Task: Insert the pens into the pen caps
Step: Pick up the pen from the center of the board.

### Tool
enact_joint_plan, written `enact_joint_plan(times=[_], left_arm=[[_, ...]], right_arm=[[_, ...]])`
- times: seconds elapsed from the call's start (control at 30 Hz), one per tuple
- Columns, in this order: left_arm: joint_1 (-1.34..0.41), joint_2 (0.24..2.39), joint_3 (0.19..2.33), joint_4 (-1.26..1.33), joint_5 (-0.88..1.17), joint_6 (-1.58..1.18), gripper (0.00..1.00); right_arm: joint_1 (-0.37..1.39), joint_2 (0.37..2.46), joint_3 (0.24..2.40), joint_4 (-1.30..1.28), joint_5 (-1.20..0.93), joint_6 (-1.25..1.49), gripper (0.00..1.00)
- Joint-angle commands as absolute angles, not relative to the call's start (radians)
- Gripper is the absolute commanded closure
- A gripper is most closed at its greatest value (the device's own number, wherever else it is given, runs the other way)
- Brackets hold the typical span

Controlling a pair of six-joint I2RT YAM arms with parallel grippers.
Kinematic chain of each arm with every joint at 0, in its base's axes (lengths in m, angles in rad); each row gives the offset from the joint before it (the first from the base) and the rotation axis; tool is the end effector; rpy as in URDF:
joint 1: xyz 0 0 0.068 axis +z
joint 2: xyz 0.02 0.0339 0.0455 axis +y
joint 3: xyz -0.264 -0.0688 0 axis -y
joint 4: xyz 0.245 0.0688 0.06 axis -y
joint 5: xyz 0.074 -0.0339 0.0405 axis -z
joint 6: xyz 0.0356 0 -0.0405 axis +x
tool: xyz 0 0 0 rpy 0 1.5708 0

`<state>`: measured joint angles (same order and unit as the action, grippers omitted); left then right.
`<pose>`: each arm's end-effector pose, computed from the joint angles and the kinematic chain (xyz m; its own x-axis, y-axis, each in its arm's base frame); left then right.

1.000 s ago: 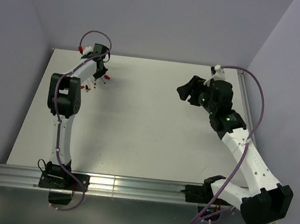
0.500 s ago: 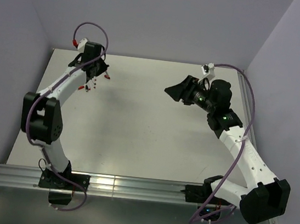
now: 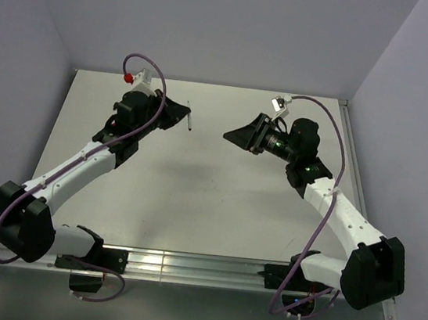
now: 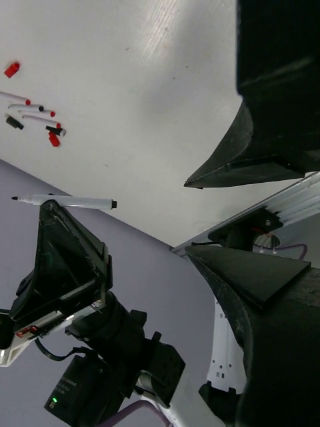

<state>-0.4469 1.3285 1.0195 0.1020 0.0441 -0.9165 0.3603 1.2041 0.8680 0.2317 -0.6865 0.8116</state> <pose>0.2839 -0.1378 0.3299 -0.4863 -0.6460 -0.5884 0.1394 0.6074 -0.7821 0.2516 0.1189 0.3252 -0.6928 0.3385 -0.6367 -0.5230 0.3719 0.7669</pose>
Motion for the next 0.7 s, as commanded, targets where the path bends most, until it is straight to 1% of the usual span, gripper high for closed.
enact_joint_plan(times=[0.0,0.23,0.67], left_arm=[[-0.466,1.267,0.971,0.26,0.113,-0.94,1.0],[-0.521,1.226,0.911,0.354,0.149,-0.972,1.0],[-0.615,1.226,0.9,0.406,0.161,-0.999,1.0]], right_arm=[[0.377,1.219,0.868,0.347,-0.713,0.851,0.53],[0.419,1.235,0.885,0.342,-0.675,0.831,0.5],[0.472,1.269,0.899,0.356,-0.643,0.81,0.5]])
